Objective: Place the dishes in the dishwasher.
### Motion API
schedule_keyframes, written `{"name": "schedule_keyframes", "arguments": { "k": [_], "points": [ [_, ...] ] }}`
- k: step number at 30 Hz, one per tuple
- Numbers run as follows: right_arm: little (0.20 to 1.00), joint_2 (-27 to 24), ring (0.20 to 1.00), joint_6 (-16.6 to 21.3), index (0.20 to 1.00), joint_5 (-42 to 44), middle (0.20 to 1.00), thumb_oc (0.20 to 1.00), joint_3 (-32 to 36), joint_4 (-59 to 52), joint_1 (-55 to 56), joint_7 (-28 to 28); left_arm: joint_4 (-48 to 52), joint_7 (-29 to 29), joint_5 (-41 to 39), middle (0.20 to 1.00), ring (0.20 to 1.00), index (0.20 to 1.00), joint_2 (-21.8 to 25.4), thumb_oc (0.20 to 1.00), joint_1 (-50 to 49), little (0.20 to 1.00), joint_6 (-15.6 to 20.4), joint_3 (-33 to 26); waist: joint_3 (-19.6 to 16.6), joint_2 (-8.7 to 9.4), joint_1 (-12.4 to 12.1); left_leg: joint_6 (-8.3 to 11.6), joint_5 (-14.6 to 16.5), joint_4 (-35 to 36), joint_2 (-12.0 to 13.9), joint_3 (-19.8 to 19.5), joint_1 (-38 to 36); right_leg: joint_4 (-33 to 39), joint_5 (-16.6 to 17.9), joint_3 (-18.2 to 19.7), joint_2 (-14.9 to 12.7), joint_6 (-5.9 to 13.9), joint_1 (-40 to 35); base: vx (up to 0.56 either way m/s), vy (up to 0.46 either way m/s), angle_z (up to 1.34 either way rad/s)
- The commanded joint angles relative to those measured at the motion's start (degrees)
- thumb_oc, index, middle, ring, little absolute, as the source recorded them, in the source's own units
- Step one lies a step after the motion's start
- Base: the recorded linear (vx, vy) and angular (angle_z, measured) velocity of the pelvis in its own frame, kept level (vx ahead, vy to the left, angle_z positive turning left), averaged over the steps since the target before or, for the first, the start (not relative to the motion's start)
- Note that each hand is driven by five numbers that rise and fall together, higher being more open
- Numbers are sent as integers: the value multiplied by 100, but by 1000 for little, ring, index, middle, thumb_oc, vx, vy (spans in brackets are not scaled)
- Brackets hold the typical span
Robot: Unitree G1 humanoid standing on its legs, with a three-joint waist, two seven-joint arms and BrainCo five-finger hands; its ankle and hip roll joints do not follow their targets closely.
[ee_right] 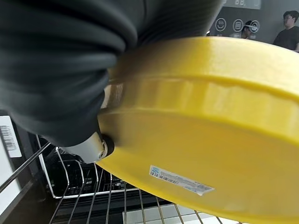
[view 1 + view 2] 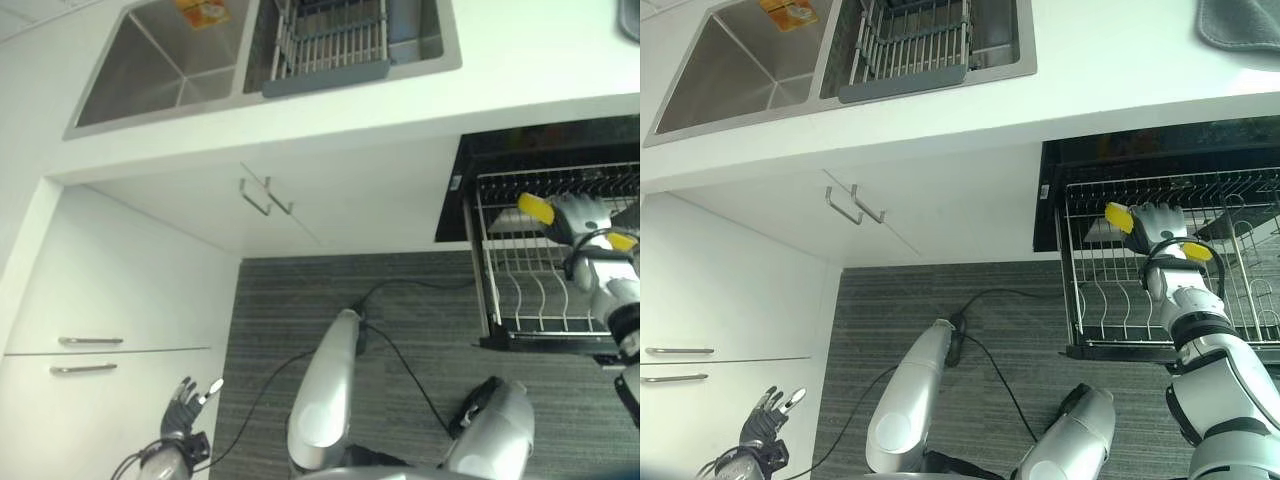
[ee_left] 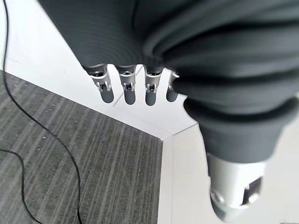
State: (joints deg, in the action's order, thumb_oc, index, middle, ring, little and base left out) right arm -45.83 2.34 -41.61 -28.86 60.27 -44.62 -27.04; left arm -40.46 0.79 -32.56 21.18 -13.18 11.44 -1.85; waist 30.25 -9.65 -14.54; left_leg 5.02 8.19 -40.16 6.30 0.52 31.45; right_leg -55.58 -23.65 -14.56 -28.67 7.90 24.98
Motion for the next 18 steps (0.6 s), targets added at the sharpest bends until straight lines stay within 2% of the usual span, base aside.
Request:
{"name": "schedule_keyframes", "arguments": {
  "k": [1, 2, 5, 11, 13, 14, 15, 16, 18],
  "points": [
    [200, 382, 200, -147, 200, 346, 200, 200, -121, 698, 12, 748, 33, -64, -215, 1000, 1000, 1000, 435, 1000, -38, 1000, 261, -20, -45, -150, -268, 19, 235, -31, 32, -97, -332, 191, 750, 150, -202, 21, 206, -176, 22, 4],
    [1000, 574, 1000, -307, 1000, 564, 1000, 1000, -86, 829, -34, 844, 51, -134, -225, 1000, 1000, 1000, 409, 1000, 10, 1000, 292, 21, -45, -163, -304, -9, 216, 33, 12, -89, -291, 238, 769, 145, -196, 10, 246, -191, 8, 6],
    [1000, 792, 1000, -449, 1000, 1311, 1000, 1000, 202, 905, -12, 944, 166, -122, -251, 1000, 1000, 1000, 404, 1000, 21, 1000, 326, 114, -45, -114, -333, -46, 205, 93, 34, -93, -290, 347, 806, 96, -151, -18, 191, -91, -14, 6],
    [1000, 883, 1000, -409, 1000, 2422, 1000, 1000, 690, 916, 13, 1244, 222, -104, -198, 1000, 1000, 1000, 418, 1000, 13, 1000, 269, 139, -60, 55, -348, -51, 186, 208, 122, -96, -431, 563, 854, 15, -1, -59, -39, -4, -6, -1],
    [1000, 876, 1000, -477, 1000, 3601, 1000, 1000, 1057, 742, 155, 1675, 306, -52, -184, 1000, 1000, 1000, 394, 1000, -1, 1000, 224, 138, -102, 206, -314, -43, 142, 342, 229, -76, -585, 751, 899, -21, 125, -80, -225, 15, 37, -11],
    [1000, 873, 1000, -494, 1000, 3801, 1000, 1000, 1137, 683, 192, 1743, 331, -40, -173, 1000, 1000, 1000, 392, 1000, -13, 1000, 199, 133, -114, 233, -310, -38, 124, 390, 251, -72, -633, 818, 917, -45, 156, -83, -292, 36, 46, -15],
    [1000, 832, 1000, -443, 1000, 4605, 1000, 1000, 1366, 486, 313, 1973, 397, 7, -159, 1000, 1000, 1000, 390, 1000, -54, 1000, 135, 114, -135, 301, -285, -28, 81, 501, 305, -59, -743, 951, 959, -76, 224, -81, -419, 56, 31, -11],
    [1000, 848, 1000, -439, 1000, 5303, 1000, 1000, 1639, 258, 410, 2096, 402, 31, -109, 1000, 1000, 1000, 369, 1000, -80, 1000, 119, 78, -146, 368, -261, -23, 46, 581, 342, -50, -826, 1077, 1000, -92, 294, -81, -529, 53, 23, -8],
    [1000, 821, 1000, -534, 1000, 5988, 1000, 1000, 1955, -207, 589, 2103, 414, 18, -64, 1000, 1000, 1000, 334, 1000, -140, 1000, 114, -14, -171, 454, -222, -13, -6, 707, 387, -31, -916, 1241, 1049, -113, 381, -83, -639, 23, 11, -9]
  ]
}}
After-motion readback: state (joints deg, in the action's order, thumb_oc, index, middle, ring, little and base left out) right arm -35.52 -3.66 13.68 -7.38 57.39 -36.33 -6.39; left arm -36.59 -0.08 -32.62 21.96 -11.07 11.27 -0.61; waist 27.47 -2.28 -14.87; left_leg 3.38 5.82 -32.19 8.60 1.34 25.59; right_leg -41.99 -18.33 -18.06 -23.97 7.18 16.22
